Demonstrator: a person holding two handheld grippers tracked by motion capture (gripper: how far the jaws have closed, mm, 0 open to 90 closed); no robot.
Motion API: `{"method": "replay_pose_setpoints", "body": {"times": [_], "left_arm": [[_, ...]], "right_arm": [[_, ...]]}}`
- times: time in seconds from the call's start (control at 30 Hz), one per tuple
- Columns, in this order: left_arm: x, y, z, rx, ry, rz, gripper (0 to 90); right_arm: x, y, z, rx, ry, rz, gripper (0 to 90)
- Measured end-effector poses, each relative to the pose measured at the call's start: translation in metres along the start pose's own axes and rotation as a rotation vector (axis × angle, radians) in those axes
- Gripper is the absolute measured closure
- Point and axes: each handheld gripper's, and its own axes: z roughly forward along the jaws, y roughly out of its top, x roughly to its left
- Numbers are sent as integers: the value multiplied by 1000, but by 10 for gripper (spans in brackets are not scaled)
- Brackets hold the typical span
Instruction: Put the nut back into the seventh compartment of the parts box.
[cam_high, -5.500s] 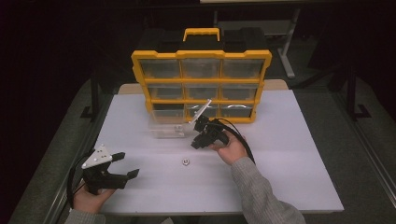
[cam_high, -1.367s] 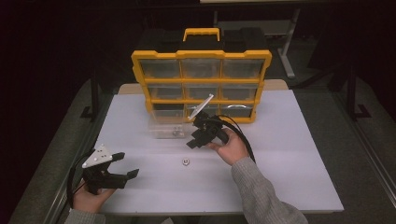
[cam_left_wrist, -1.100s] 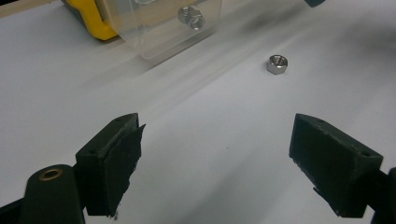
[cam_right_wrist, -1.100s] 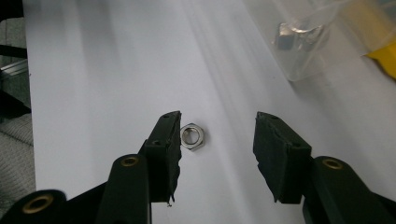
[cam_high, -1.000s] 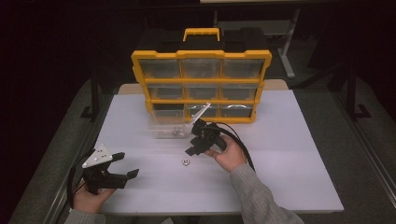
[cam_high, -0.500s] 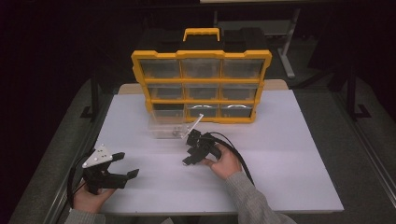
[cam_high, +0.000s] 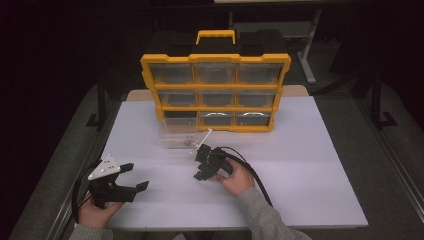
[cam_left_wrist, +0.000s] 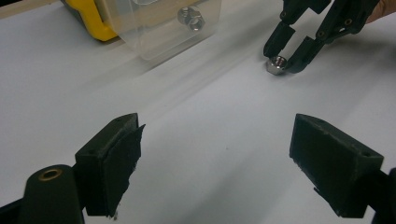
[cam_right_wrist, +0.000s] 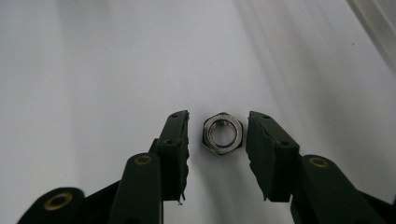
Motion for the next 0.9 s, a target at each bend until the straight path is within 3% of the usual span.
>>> {"method": "replay_pose_setpoints", "body": {"times": [0.53,0.9], "left_arm": [[0,0,0,-5,0,-6,162],[0,0,0,-8,0,-6,162]], "right_arm": [[2,0,2,25,-37,-20,675],[1,1,2,32,-27,-20,686]]}}
